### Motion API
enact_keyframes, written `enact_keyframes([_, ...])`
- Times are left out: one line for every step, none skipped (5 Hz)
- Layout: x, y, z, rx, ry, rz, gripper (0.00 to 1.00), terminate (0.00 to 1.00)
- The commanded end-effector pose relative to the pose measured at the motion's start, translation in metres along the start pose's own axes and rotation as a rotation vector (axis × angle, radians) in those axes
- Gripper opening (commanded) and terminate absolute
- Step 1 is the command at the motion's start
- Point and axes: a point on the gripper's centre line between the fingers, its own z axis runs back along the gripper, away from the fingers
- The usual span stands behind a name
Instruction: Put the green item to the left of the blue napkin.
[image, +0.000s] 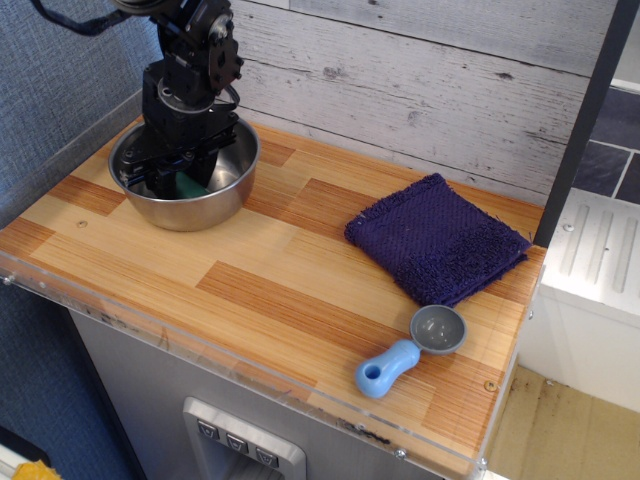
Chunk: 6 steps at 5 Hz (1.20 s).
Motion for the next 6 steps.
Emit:
enact_keyframes([0.014,0.003,0.028,-0.048,-0.041,0.064,0.00,0.00])
enact_keyframes([0.019,-0.001,0.035,-0.057,-0.039,0.079,0.00,0.00])
enact_keyframes([0.027,-0.006,0.047,-0.077,-0.050,0.099,0.00,0.00])
enact_keyframes([0.028,-0.012,0.061,-0.097,-0.055,0.118,0.00,0.00])
enact_keyframes([0.020,-0.024,0.083,-0.132,-0.050,0.140,0.00,0.00])
enact_keyframes([0.007,-0.040,0.103,-0.169,-0.043,0.152,0.00,0.00])
